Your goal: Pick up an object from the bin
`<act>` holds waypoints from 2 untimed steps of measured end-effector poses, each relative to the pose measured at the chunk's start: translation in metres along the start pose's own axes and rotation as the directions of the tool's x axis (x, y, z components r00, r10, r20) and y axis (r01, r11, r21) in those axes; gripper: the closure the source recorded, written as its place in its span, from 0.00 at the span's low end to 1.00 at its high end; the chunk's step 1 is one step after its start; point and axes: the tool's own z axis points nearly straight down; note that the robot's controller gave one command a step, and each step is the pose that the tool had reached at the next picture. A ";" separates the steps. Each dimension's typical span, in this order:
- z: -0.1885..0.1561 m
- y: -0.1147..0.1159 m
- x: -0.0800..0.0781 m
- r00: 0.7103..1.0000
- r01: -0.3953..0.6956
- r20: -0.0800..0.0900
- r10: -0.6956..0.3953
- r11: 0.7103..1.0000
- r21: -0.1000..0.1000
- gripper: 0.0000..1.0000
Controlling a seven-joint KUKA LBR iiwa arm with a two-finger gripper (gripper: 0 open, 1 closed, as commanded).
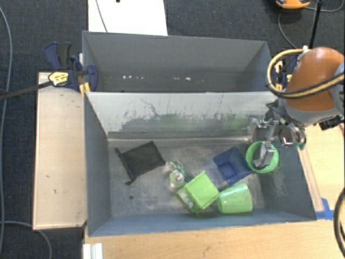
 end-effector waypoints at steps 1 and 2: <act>-0.005 0.000 -0.001 1.000 0.002 0.007 -0.002 1.000 0.001 0.00; 0.017 0.008 0.000 0.998 0.065 0.014 -0.065 0.998 0.004 0.00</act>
Offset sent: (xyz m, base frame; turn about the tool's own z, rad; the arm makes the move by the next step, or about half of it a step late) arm -0.0088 0.0262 -0.0724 -0.1866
